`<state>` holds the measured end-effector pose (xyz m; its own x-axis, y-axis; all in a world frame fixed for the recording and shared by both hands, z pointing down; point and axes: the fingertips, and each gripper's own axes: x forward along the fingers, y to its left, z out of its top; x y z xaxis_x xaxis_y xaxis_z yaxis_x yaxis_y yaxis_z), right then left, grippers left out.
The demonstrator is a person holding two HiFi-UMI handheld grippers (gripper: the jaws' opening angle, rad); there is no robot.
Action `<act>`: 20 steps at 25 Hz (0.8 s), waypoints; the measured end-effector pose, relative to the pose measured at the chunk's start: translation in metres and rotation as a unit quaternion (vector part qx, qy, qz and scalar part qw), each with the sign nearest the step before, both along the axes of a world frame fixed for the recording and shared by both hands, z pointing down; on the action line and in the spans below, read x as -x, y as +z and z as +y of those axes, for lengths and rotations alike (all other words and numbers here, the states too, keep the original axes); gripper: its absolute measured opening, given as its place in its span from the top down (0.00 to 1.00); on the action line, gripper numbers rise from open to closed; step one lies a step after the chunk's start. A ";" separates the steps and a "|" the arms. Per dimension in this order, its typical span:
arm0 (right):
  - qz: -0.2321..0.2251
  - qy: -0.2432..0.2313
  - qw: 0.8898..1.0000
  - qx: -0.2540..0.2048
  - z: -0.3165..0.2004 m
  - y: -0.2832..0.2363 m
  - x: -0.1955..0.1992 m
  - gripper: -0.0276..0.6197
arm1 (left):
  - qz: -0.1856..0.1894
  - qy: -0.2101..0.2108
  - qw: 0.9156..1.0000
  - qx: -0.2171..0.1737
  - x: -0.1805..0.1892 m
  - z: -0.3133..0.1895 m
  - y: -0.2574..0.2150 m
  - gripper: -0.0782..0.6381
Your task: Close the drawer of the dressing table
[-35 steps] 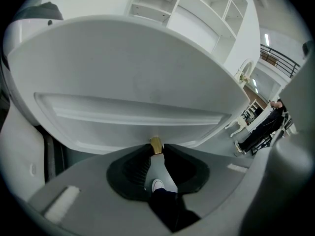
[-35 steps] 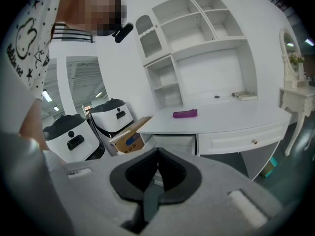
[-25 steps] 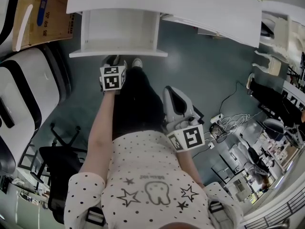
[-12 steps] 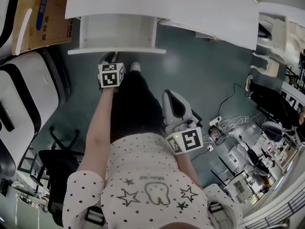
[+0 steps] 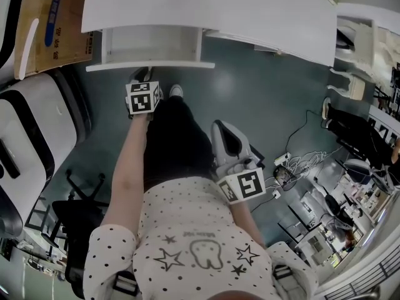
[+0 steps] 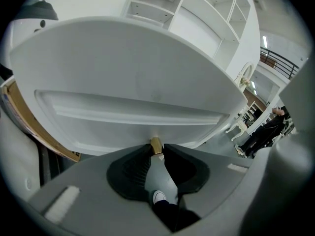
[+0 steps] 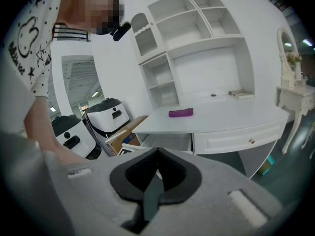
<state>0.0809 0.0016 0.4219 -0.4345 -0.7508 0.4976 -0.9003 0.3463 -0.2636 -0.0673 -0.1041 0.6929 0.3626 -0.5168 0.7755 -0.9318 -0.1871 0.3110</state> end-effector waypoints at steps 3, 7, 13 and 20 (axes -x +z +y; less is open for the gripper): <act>-0.001 -0.001 1.000 0.002 -0.002 0.001 -0.001 0.97 | 0.000 -0.002 1.000 -0.001 0.000 -0.006 0.000 0.77; -0.002 0.001 1.000 0.004 -0.003 0.002 -0.003 0.97 | -0.001 -0.002 1.000 -0.004 0.000 -0.013 0.000 0.77; -0.003 0.004 1.000 0.005 -0.006 0.003 -0.006 0.97 | -0.004 -0.007 1.000 -0.009 0.000 -0.024 -0.001 0.77; -0.002 0.011 1.000 0.012 -0.008 0.006 -0.013 0.97 | -0.006 -0.014 1.000 -0.013 -0.001 -0.036 -0.001 0.77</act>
